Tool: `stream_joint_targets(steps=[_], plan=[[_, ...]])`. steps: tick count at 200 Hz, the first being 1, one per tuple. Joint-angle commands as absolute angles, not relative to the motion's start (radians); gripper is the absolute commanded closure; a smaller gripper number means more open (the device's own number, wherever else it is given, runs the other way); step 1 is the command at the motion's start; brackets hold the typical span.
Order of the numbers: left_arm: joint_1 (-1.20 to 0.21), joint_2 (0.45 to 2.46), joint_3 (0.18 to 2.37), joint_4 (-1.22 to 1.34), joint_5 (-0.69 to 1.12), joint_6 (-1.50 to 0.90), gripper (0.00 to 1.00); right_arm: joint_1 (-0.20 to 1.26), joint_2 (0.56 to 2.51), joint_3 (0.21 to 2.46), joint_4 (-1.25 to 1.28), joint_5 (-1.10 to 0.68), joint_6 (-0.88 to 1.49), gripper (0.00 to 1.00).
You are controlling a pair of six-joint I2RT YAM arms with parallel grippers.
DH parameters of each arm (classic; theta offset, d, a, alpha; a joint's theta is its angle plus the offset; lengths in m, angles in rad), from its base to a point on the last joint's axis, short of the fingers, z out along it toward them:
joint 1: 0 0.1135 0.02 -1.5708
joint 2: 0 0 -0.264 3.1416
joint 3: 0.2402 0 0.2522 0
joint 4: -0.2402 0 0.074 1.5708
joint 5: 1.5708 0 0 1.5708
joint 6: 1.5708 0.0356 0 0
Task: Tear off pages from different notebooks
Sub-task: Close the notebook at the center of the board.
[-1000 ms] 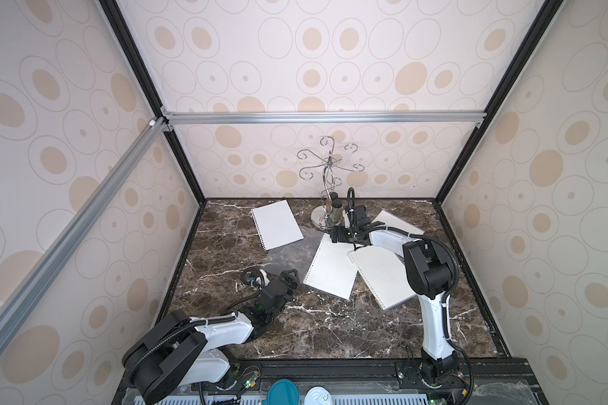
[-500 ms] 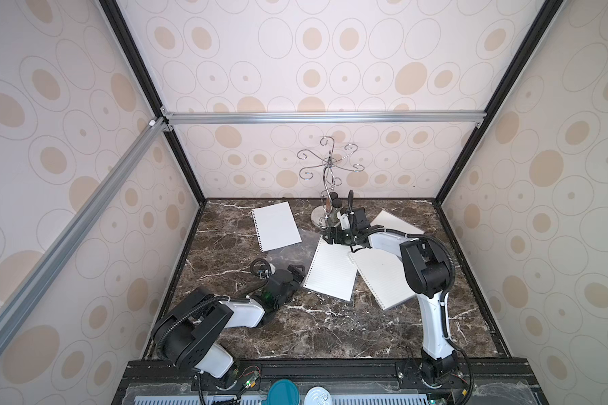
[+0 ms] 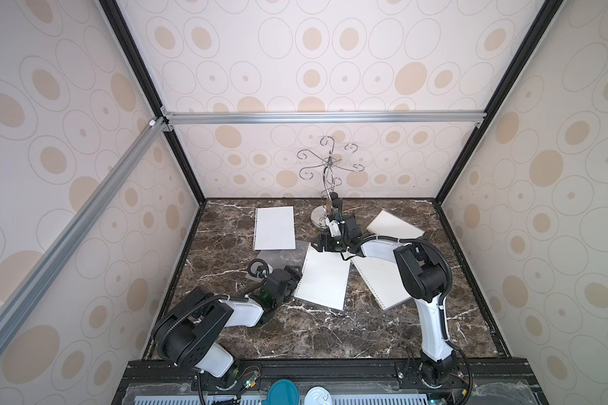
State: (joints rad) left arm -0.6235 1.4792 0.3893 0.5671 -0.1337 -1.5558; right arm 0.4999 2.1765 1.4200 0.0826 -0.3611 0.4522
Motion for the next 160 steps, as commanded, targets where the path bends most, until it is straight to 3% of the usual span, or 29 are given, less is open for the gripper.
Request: stream_joint_targets(steps=[1,30,64,110,160], plan=[[-0.611,1.389,0.428,0.346,-0.275,-1.494,0.25,0.518,2.212,1.372,-0.062,-0.374,0.478,0.14],[-0.611,1.262,0.435,0.298,-0.386,-1.367,0.33,0.52,2.214,1.364,-0.041,-0.403,0.488,0.14],[-0.613,1.17,0.408,0.363,-0.413,-1.216,0.35,0.559,2.226,1.383,-0.008,-0.445,0.528,0.14],[-0.628,1.111,0.352,0.532,-0.313,-1.033,0.35,0.643,2.229,1.402,0.038,-0.461,0.577,0.14],[-0.693,0.99,0.247,0.695,-0.228,-0.859,0.32,0.614,2.121,1.337,0.05,-0.392,0.585,0.14]])
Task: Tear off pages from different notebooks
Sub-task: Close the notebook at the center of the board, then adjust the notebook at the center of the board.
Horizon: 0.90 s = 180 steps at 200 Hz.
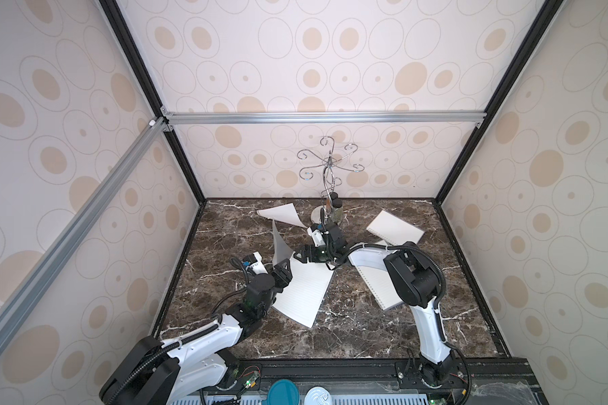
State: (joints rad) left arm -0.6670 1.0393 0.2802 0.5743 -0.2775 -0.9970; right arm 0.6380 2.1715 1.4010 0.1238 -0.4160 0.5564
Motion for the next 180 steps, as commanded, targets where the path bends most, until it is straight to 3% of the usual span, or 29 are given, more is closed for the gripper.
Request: stream_joint_targets(steps=[1,42,63,96,119,141,180], plan=[[-0.695,0.987,0.246,0.695,-0.228,-0.856,0.32,0.611,2.117,1.333,0.051,-0.391,0.586,0.14],[-0.716,0.956,0.18,0.759,-0.123,-0.763,0.29,0.487,1.922,1.161,0.11,-0.365,0.631,0.14],[-0.727,0.951,0.157,0.783,-0.072,-0.719,0.22,0.466,1.836,1.099,0.07,-0.308,0.611,0.14],[-0.739,0.897,0.124,0.797,0.02,-0.637,0.0,0.465,1.729,0.979,0.031,-0.225,0.608,0.14],[-0.742,0.811,0.118,0.763,0.063,-0.598,0.0,0.468,1.657,0.891,0.01,-0.182,0.596,0.21],[-0.742,0.701,0.139,0.669,0.029,-0.586,0.0,0.484,1.597,0.827,-0.015,-0.15,0.58,0.33],[-0.741,0.632,0.288,0.377,-0.209,-0.615,0.0,0.592,1.579,0.752,0.026,-0.08,0.625,0.39]])
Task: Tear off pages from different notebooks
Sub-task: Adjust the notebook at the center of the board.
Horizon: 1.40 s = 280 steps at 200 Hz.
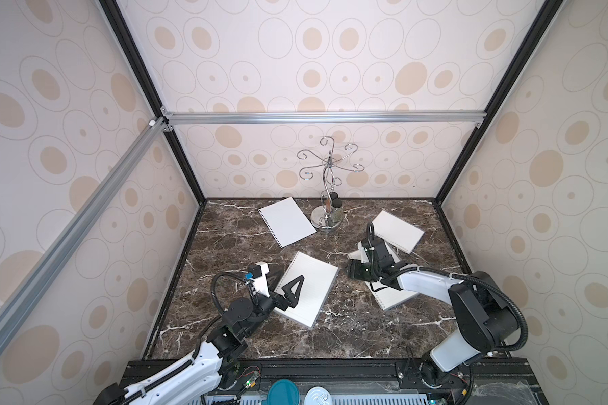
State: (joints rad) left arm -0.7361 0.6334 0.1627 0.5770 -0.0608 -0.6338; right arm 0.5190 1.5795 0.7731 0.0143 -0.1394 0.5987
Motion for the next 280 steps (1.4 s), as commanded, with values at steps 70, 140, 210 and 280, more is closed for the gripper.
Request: stream_joint_targets(steps=[70,140,210,280], plan=[[-0.73,0.767,0.413,0.149,-0.425,-0.632,0.0,0.74,1.724,0.732,0.181,-0.035,0.76,0.45],[-0.701,0.715,0.429,0.083,-0.437,-0.658,0.0,0.777,2.08,1.033,0.281,-0.274,0.779,0.4],[-0.684,0.701,0.428,0.064,-0.445,-0.676,0.0,0.934,2.138,1.122,0.327,-0.198,0.839,0.41],[-0.675,0.709,0.426,0.069,-0.421,-0.687,0.0,1.06,1.896,0.758,0.46,0.005,0.801,0.4]])
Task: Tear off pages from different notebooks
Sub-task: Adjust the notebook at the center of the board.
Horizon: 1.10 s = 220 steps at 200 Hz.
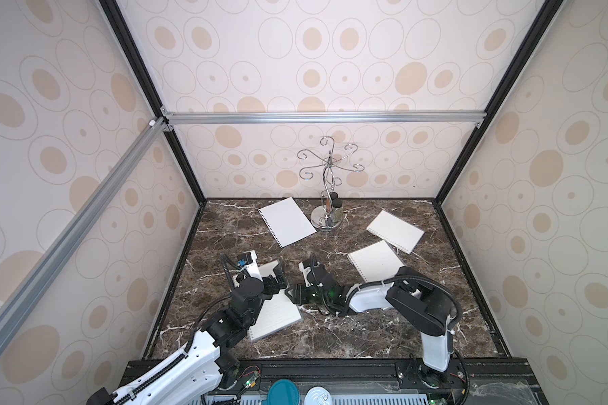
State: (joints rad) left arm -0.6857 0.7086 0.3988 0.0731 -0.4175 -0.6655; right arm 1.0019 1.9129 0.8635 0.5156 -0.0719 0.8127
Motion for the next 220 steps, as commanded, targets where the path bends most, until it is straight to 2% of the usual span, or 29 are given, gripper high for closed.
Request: stream_joint_targets(steps=[1,50,99,119,143,170,184,220], plan=[[-0.675,0.71,0.426,0.069,-0.42,-0.688,0.0,1.063,1.895,0.755,0.462,0.005,0.801,0.4],[-0.668,0.753,0.443,0.087,-0.385,-0.696,0.0,1.215,2.009,0.807,0.555,-0.078,0.797,0.42],[-0.666,0.762,0.466,0.083,-0.386,-0.696,0.0,1.206,2.146,0.973,0.61,-0.108,0.826,0.43],[-0.664,0.764,0.471,0.085,-0.393,-0.697,0.0,1.163,2.139,0.957,0.658,-0.117,0.844,0.43],[-0.66,0.792,0.499,0.077,-0.367,-0.673,0.0,1.125,2.014,0.854,0.661,-0.052,0.792,0.43],[-0.658,0.853,0.554,0.044,-0.321,-0.684,0.0,1.114,1.749,0.736,0.536,0.156,0.652,0.41],[-0.658,0.868,0.555,0.06,-0.286,-0.692,0.0,1.095,1.602,0.694,0.434,0.277,0.606,0.36],[-0.657,0.906,0.499,0.177,-0.194,-0.711,0.0,0.888,1.315,0.573,0.275,0.409,0.564,0.3]])
